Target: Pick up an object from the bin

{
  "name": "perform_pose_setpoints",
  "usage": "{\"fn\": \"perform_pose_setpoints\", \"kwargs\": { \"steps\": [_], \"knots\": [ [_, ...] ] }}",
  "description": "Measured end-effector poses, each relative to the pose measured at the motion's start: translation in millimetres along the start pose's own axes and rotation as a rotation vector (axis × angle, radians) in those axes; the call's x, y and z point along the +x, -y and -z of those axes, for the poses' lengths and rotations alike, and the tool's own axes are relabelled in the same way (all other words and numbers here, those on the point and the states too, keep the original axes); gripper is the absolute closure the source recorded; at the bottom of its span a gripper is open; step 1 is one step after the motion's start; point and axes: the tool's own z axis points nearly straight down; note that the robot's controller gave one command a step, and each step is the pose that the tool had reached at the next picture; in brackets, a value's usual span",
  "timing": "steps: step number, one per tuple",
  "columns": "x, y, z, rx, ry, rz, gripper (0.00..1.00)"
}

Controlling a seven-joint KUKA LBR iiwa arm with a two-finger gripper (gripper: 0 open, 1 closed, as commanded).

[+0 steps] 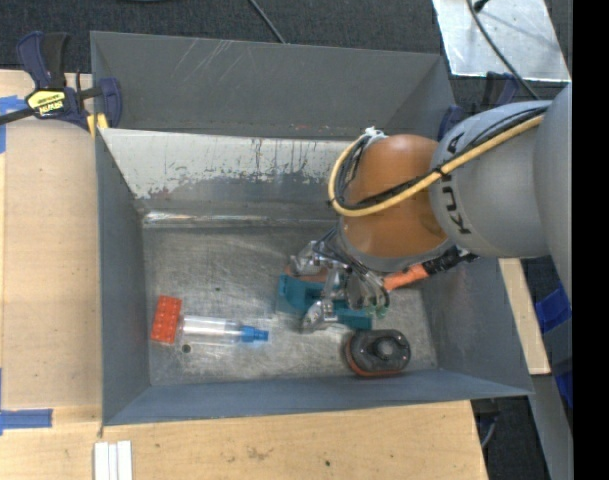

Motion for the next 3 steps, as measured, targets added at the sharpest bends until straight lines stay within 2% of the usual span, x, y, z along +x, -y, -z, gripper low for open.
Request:
{"fn": "perform_pose_setpoints", "kwargs": {
  "steps": [1,2,3],
  "knots": [
    [30.3,26,33,0.005,0.01,-0.01,1.0],
    [39.6,37,48,0.009,0.011,-0.01,1.0],
    [3.8,71,7,0.003,-0.009,0.216,1.0]
  ]
}}
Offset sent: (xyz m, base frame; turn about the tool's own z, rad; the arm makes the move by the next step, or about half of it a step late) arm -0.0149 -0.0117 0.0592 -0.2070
